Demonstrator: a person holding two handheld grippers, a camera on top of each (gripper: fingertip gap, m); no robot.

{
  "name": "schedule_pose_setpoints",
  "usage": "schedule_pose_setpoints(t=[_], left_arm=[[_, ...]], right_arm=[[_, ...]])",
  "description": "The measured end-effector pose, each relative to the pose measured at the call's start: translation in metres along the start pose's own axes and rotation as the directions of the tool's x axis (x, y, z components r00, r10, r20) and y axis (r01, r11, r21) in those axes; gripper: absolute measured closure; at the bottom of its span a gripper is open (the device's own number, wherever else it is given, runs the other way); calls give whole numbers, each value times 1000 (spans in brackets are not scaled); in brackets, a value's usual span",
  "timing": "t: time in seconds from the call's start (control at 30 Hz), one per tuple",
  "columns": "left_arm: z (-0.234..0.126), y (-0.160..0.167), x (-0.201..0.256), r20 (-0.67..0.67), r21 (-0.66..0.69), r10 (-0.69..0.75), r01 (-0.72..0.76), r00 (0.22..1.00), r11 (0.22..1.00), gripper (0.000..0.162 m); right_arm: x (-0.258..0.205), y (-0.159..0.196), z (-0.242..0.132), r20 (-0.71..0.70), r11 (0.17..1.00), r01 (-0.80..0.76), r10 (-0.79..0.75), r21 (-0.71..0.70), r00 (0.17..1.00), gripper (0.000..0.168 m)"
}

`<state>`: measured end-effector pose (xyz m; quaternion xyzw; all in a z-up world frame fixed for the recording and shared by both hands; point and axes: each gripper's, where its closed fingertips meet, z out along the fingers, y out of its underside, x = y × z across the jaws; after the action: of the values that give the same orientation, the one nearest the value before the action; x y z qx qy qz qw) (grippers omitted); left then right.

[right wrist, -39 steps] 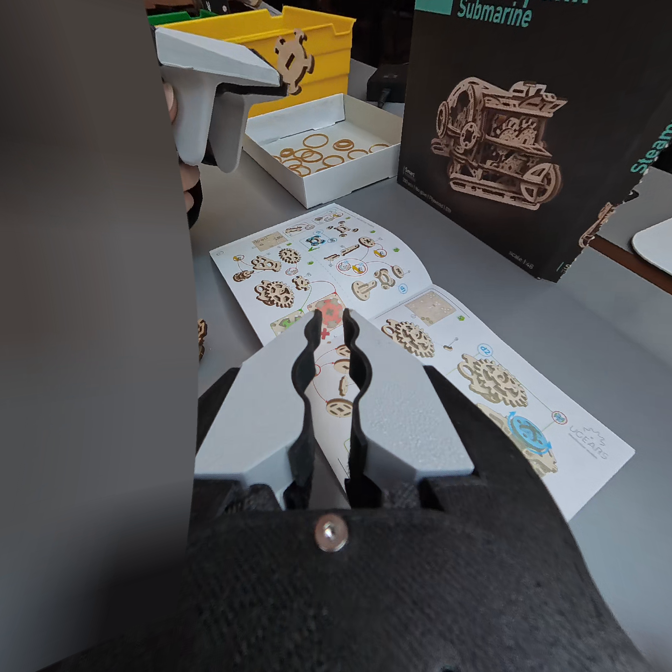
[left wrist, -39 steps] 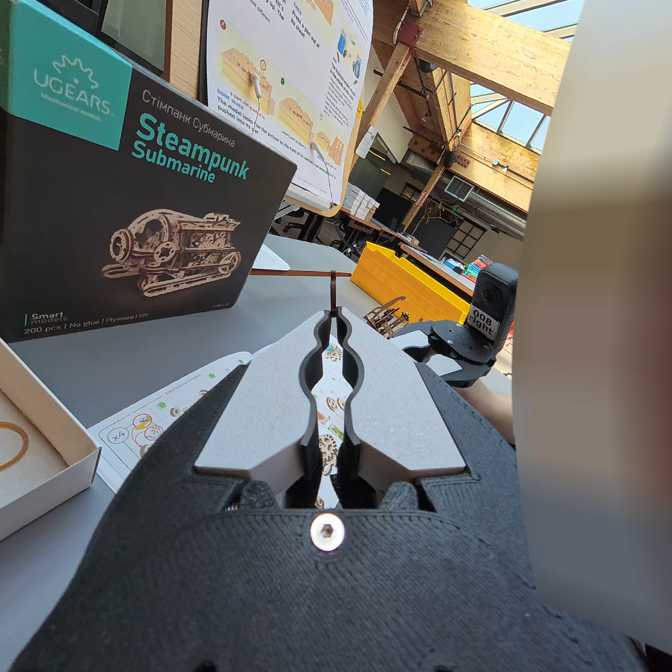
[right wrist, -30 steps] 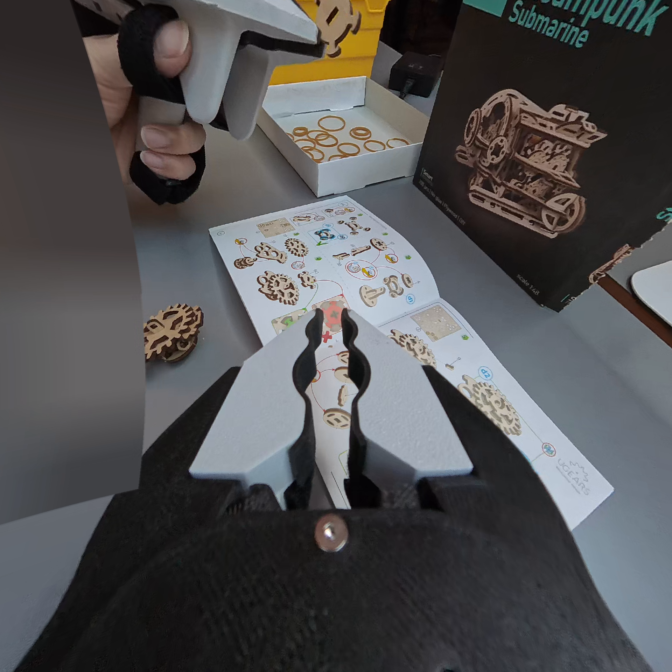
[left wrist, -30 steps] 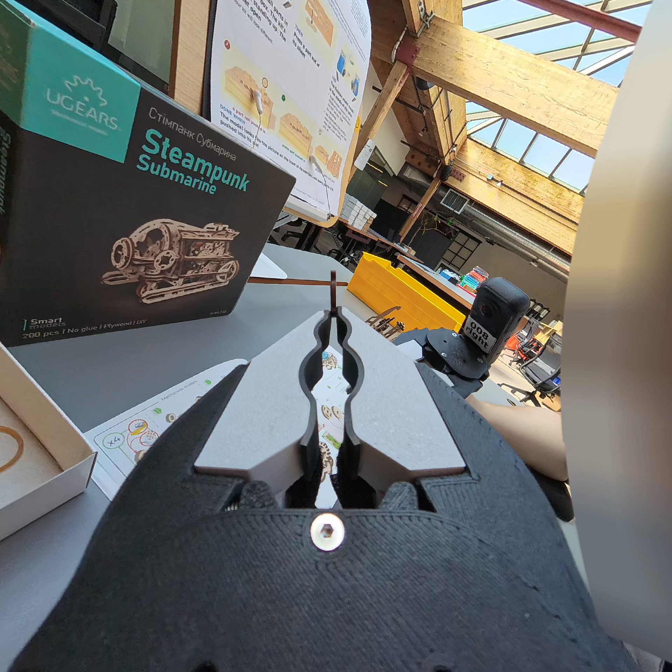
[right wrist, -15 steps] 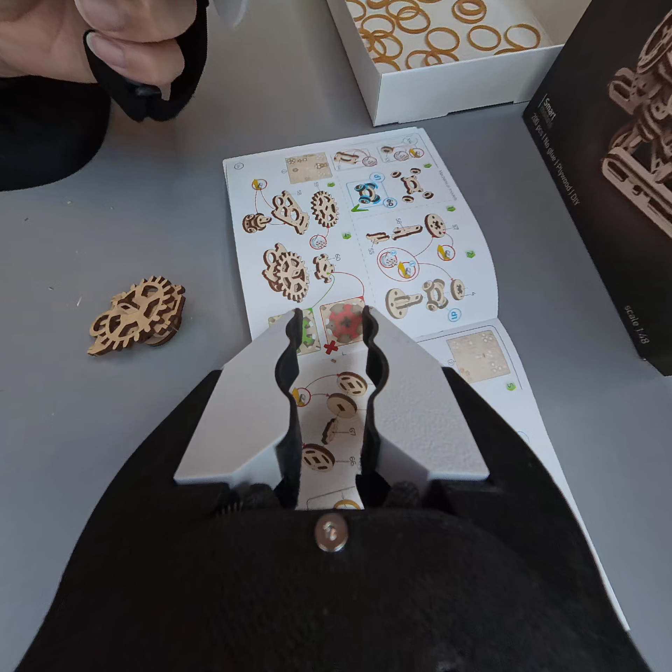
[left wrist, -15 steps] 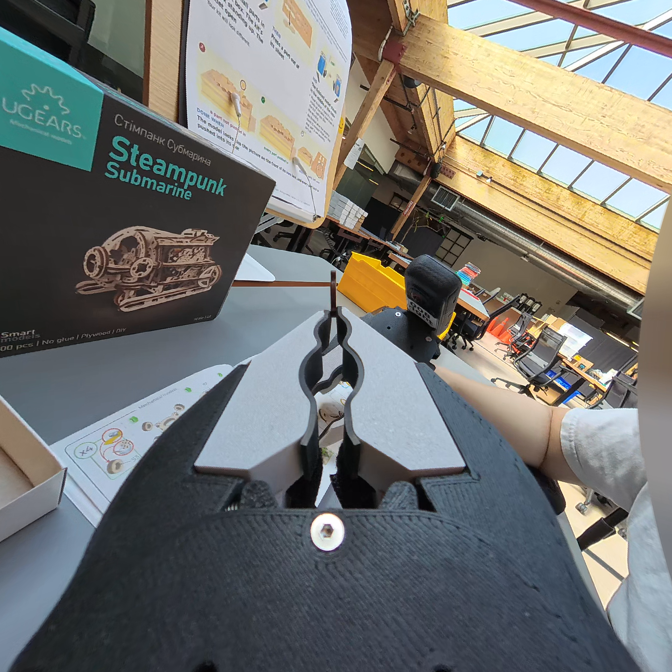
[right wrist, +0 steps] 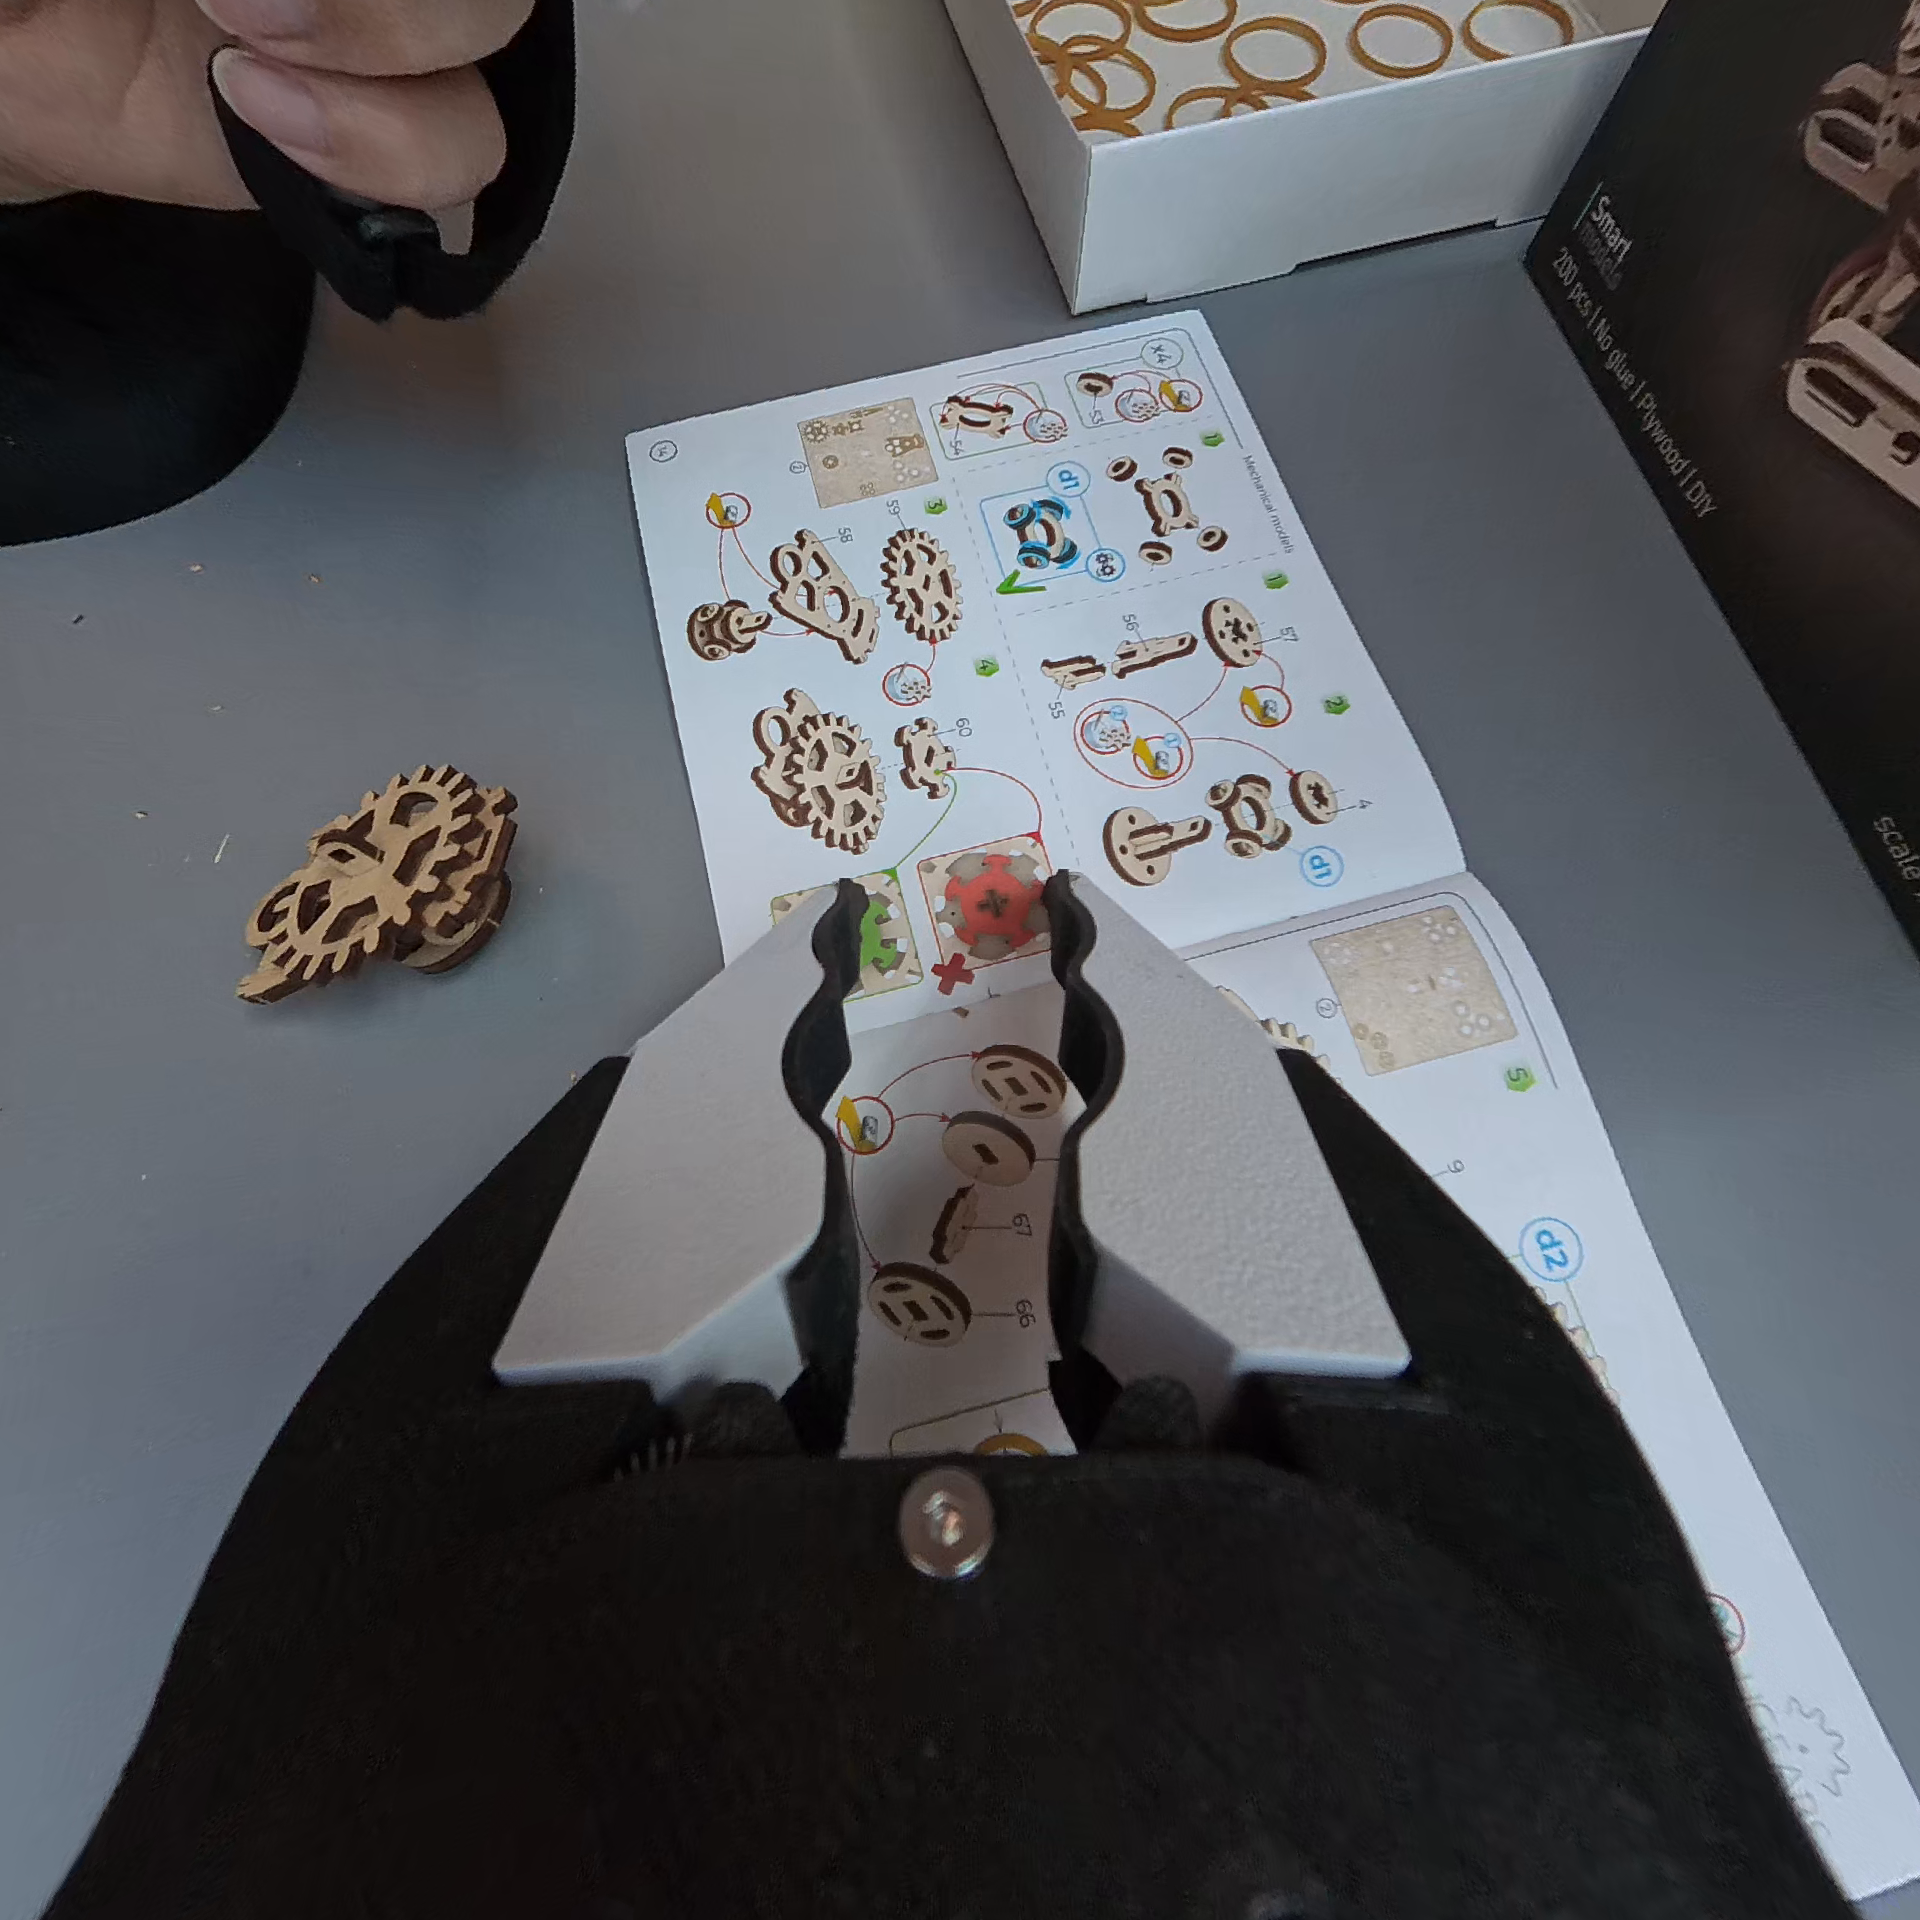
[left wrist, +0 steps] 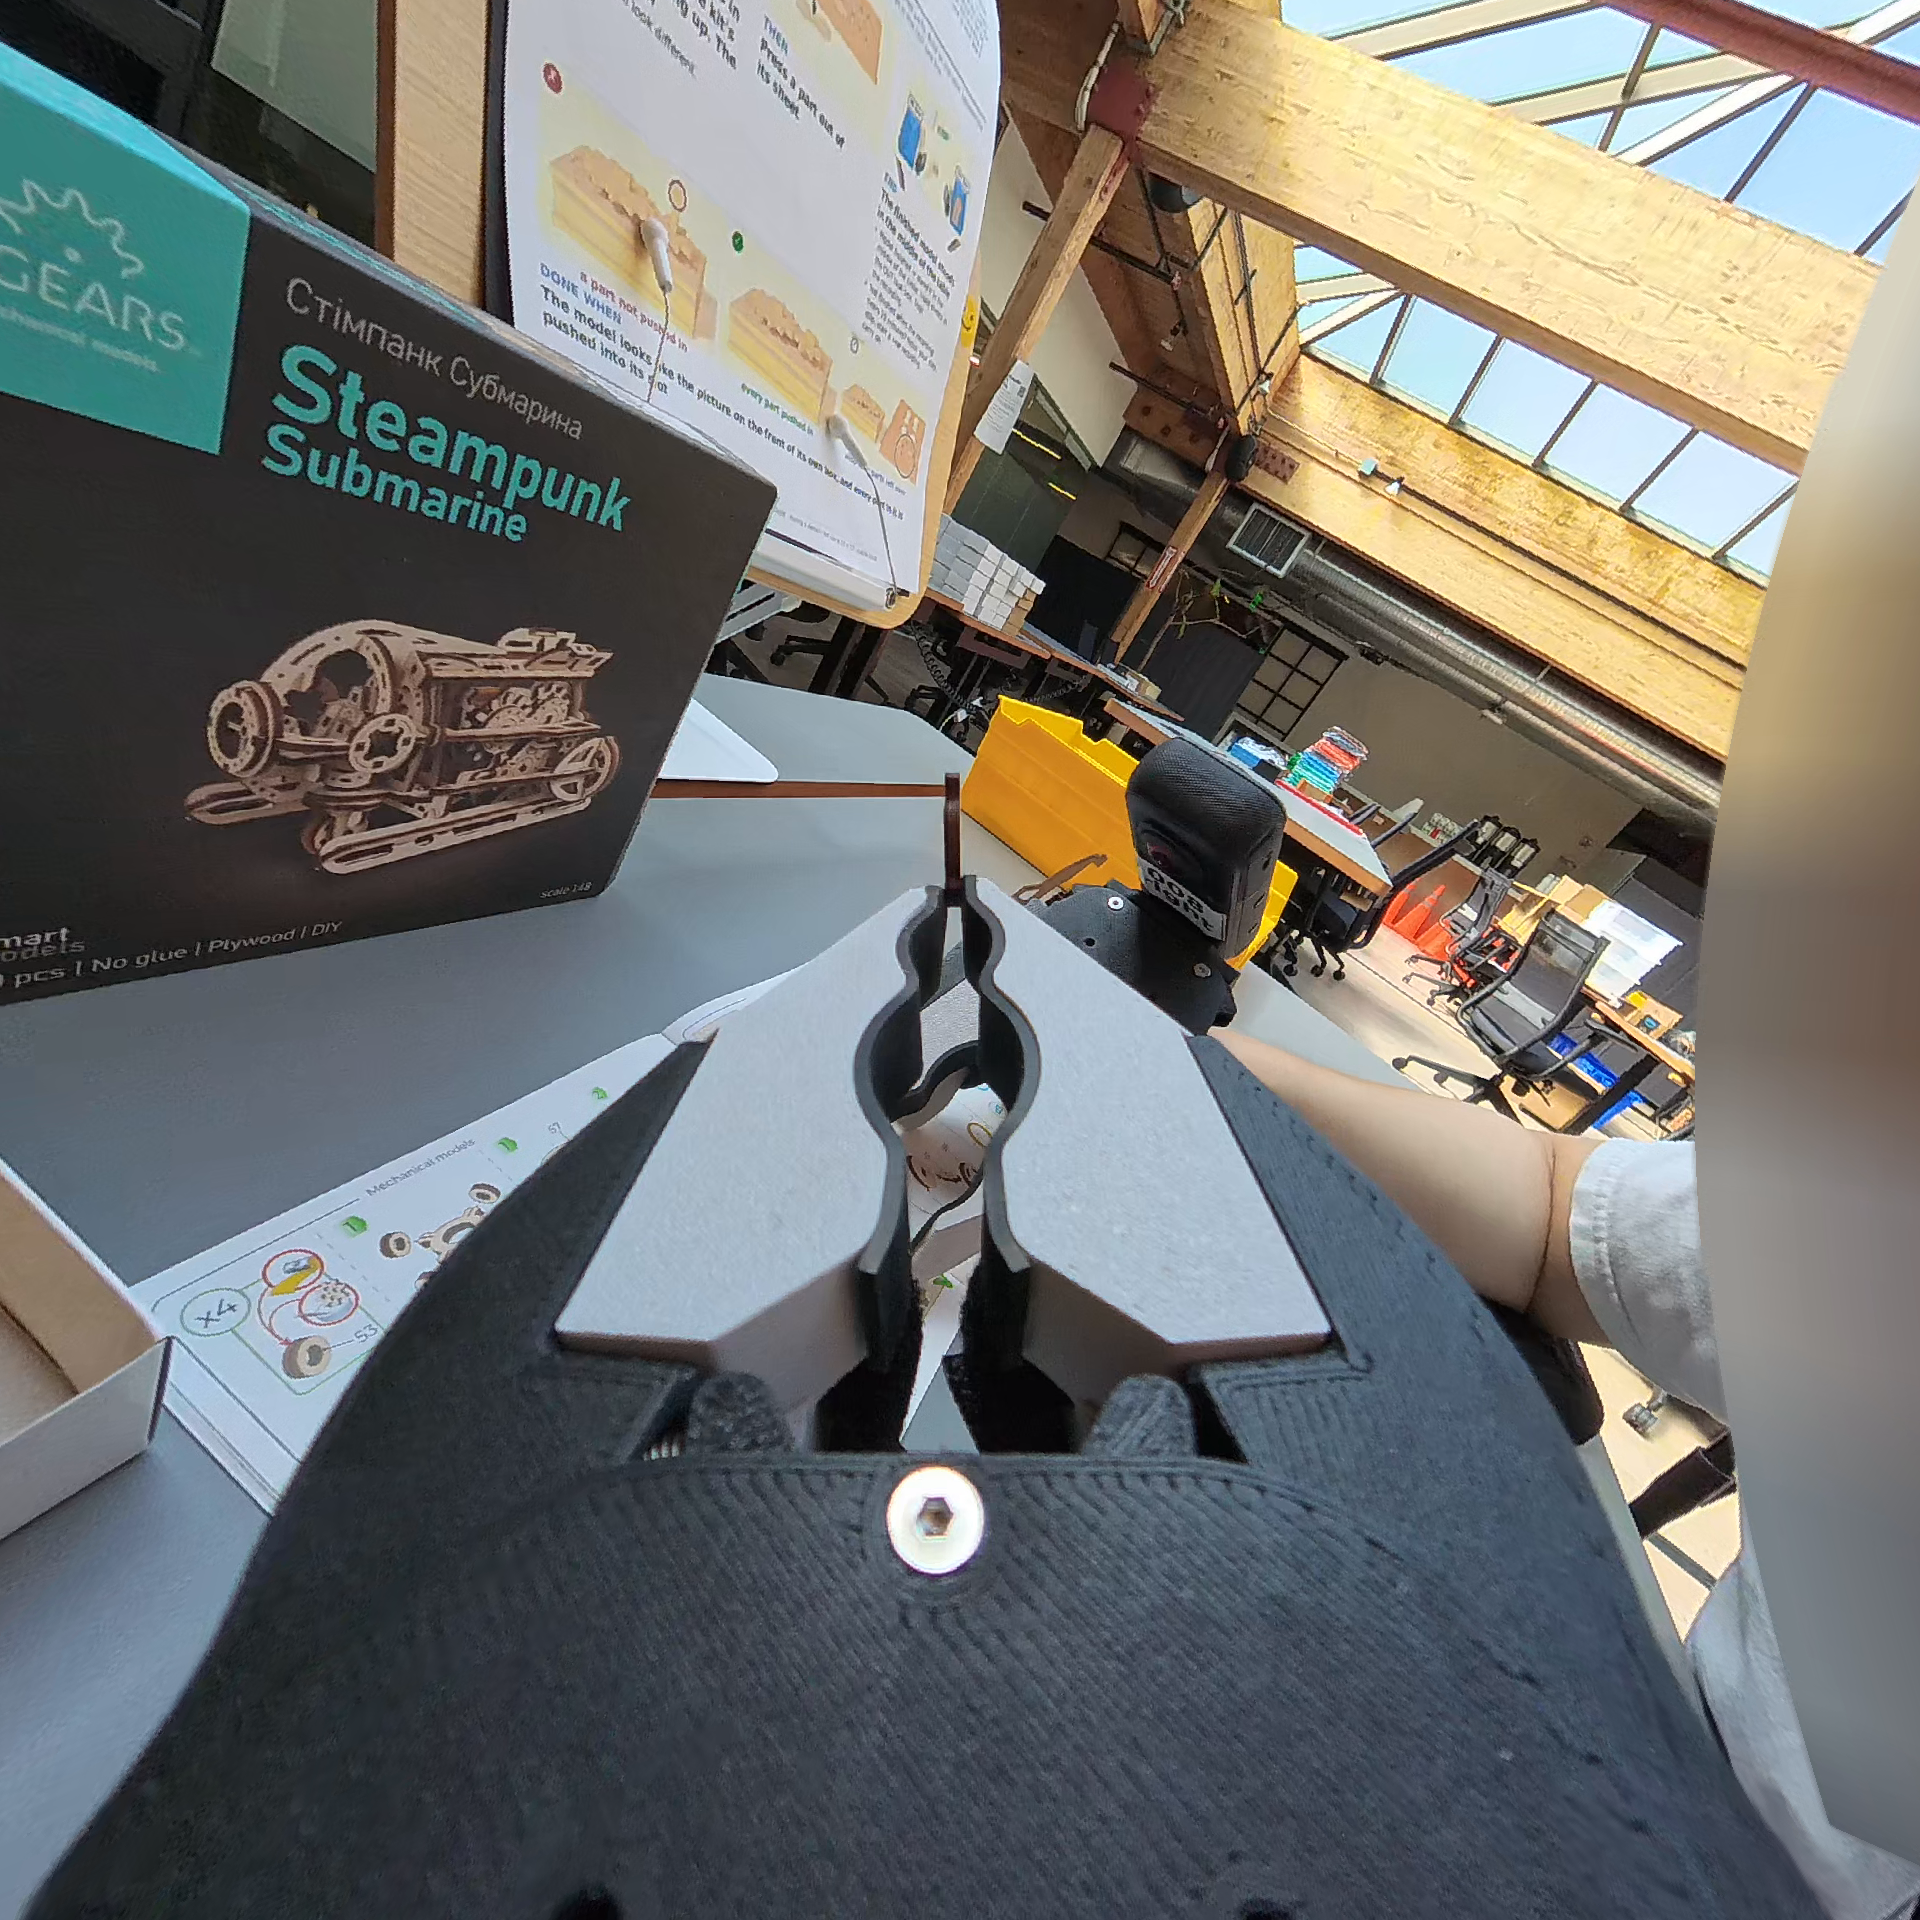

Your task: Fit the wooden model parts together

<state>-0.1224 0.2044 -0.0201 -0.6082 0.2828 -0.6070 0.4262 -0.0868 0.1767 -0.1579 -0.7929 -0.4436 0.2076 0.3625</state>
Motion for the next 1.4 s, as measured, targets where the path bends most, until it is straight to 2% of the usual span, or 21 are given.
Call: schedule_pose_setpoints(t=[0.27,0.6,0.8,1.17,1.4], left_arm=[[-1,1,-3,8,-6,2,-2,1000,1000,162],[-1,1,-2,7,-10,9,-9,1000,1000,162],[-1,3,-7,17,-18,5,-4,1000,1000,162],[-1,6,-10,21,-37,-12,13,1000,999,162],[5,20,-8,-9,-119,-38,37,999,992,162]], right_arm=[[8,-8,-13,-15,996,-5,6,87,1000,123],[53,-27,-52,-314,963,13,76,270,946,132],[51,-34,-60,-258,910,-109,226,400,939,134],[50,-33,-58,-283,922,-59,178,383,942,139],[50,-33,-58,-295,925,-39,160,378,942,141]])
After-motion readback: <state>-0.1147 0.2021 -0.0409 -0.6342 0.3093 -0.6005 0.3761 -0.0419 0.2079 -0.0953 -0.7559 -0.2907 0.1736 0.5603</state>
